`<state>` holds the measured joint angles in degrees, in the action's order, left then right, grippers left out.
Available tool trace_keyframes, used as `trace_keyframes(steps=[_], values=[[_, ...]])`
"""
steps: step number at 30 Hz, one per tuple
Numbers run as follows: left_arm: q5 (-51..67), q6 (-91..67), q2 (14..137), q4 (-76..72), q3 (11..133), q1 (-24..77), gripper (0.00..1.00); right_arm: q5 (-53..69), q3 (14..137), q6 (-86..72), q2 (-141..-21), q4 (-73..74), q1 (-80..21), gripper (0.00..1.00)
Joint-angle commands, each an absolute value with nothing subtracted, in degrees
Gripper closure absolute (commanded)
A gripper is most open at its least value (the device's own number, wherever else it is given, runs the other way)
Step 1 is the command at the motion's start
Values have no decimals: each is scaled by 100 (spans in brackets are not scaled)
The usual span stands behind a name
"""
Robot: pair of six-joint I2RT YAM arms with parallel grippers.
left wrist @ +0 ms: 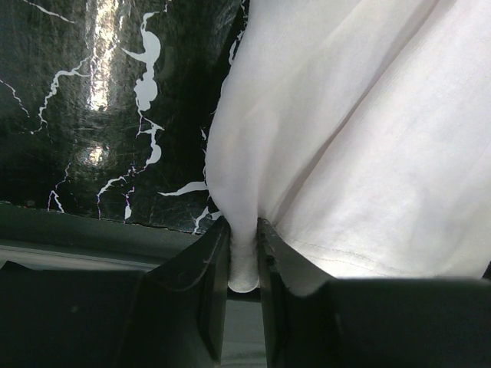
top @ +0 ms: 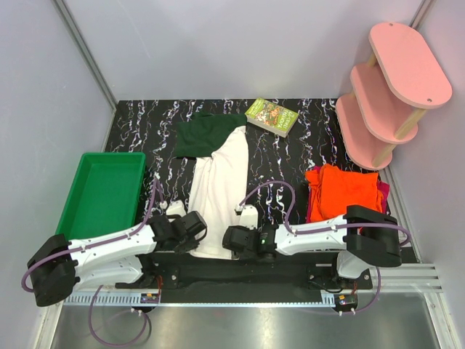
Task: Fold and stack the t-shirts
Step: Fold the tshirt
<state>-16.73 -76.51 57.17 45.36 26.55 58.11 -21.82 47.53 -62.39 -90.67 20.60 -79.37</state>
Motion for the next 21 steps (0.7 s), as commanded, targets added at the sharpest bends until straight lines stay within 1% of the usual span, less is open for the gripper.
trace_keyframes(steps=[1,4,5,8,11,14,17,18,21], values=[[-1600,-7620,5792,4632,2777,5845,76,-2057,4518,-6653,-8877,2074,-8077,52],[-1617,-7655,5809,4632,2769,5845,76,-2030,4421,-6811,-8859,2118,-8147,61],[-1608,-7655,5818,4632,2769,5853,76,-2022,4386,-6838,-8851,2136,-8165,66],[-1600,-7664,5827,4641,2777,5854,76,-2013,4333,-6952,-8842,2162,-8200,74],[-1608,-7655,5845,4641,2777,5853,76,-2056,4289,-7022,-8816,2188,-8209,76],[-1617,-7646,5862,4632,2786,5854,76,-2144,4272,-7049,-8789,2232,-8218,75],[-1608,-7638,5862,4632,2795,5854,76,-2215,4342,-6970,-8807,2233,-8209,65],[-1617,-7629,5854,4641,2778,5854,77,-2232,4385,-6865,-8798,2241,-8209,59],[-1600,-7620,5854,4641,2795,5854,77,-2294,4552,-6681,-8754,2241,-8244,54]])
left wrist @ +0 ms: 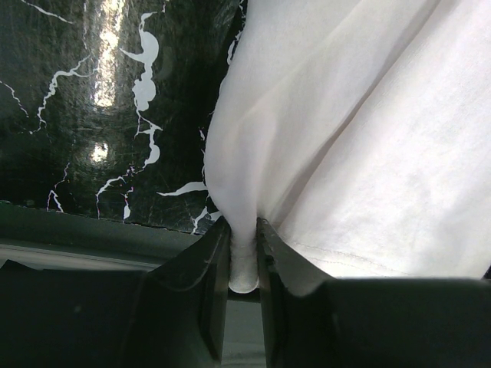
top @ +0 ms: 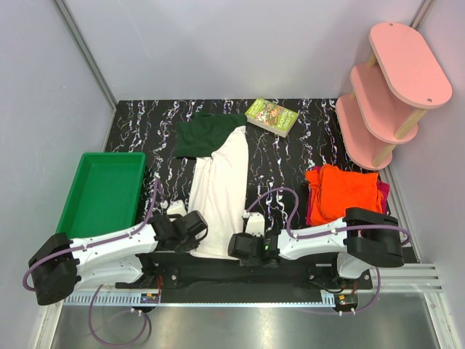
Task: Fold and stack the t-shirts
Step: Fold the tshirt
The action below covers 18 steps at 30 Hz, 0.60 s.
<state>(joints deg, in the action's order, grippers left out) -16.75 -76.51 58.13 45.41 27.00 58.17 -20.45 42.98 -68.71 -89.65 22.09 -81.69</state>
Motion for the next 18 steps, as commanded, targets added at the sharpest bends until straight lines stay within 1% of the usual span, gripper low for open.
trace_keyframes(steps=[1,4,8,9,13,18], values=[[-1600,-7603,5845,4641,2795,5854,77,-2303,4648,-6636,-8754,2250,-8262,53],[-1591,-7594,5819,4649,2795,5854,77,-2381,4947,-6583,-8754,2609,-8288,50],[-1608,-7585,5836,4649,2795,5853,77,-2855,5343,-6714,-8710,3793,-8332,49],[-1608,-7585,5836,4649,2795,5854,77,-2943,5370,-6732,-8579,3893,-8349,49],[-1626,-7585,5897,4641,2804,5854,76,-3129,5300,-6733,-8262,3964,-8350,48],[-1644,-7594,5915,4641,2830,5854,77,-2980,5370,-6592,-8665,3648,-8341,48]])
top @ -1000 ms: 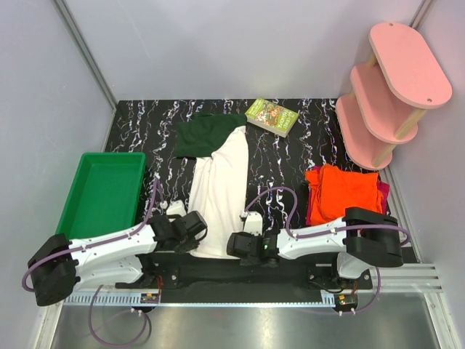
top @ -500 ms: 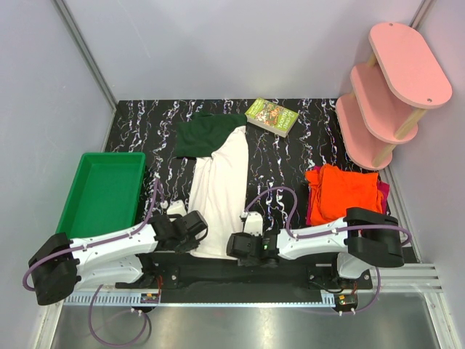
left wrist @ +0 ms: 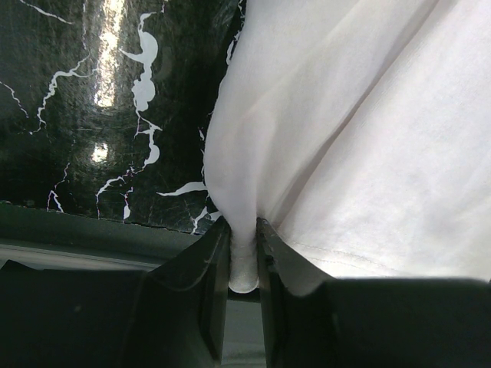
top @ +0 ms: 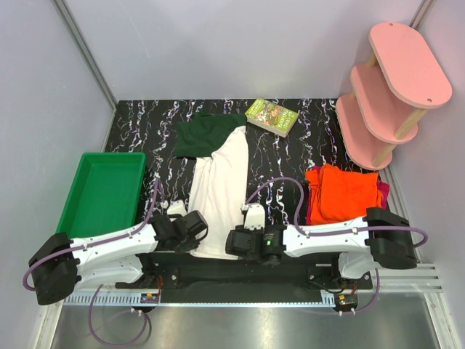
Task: Fold and stack the t-shirts
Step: Fold the tshirt
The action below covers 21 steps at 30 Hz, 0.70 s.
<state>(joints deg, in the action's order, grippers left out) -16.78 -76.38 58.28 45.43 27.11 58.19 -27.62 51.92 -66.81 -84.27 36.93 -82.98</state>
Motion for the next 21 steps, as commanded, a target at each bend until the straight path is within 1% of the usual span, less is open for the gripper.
trace_keyframes(steps=[1,6,13,16,21], values=[[-1644,-7585,5924,4641,2839,5854,77,-2927,5353,-6566,-8727,3404,-8350,48],[-1644,-7471,5994,4632,2900,5854,77,-2935,5607,-6346,-9202,3155,-8341,48],[-1591,-7409,5915,4632,2865,5854,77,-3067,5713,-6337,-9290,3120,-8350,46],[-1582,-7392,5924,4641,2856,5854,77,-2980,5730,-6381,-9378,3120,-8341,44],[-1573,-7348,5924,4623,2883,5854,77,-2769,5687,-6530,-9624,3059,-8350,44]])
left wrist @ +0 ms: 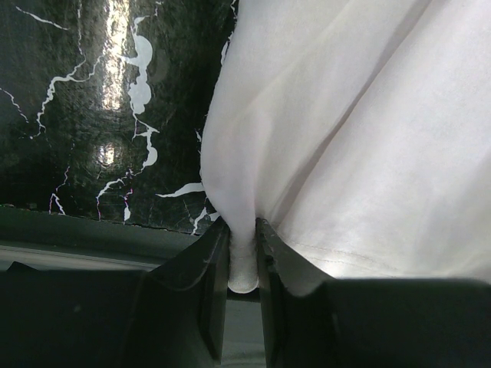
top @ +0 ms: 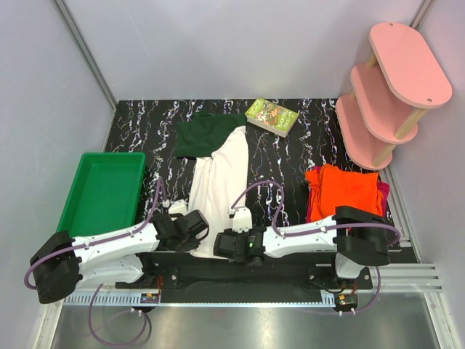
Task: Fold and stack the t-shirts
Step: Fold the tshirt
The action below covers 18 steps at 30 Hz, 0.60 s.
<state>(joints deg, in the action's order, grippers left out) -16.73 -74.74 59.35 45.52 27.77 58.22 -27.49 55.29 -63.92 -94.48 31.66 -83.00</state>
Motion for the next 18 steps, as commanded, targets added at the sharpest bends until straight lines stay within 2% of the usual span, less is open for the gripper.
trace_keyframes(steps=[1,7,10,14,18], values=[[-1573,-7339,5924,4623,2883,5854,77,-2699,5660,-6574,-9676,3015,-8341,44],[-1556,-7330,5889,4632,2865,5854,77,-2479,5388,-6829,-9896,2821,-8341,46],[-1547,-7330,5889,4623,2848,5854,77,-2408,5335,-6934,-9993,2786,-8341,52],[-1547,-7348,5871,4632,2830,5854,77,-2329,5221,-7075,-10020,2804,-8341,68],[-1564,-7365,5871,4623,2839,5854,77,-2338,5063,-7250,-9906,2812,-8350,90]])
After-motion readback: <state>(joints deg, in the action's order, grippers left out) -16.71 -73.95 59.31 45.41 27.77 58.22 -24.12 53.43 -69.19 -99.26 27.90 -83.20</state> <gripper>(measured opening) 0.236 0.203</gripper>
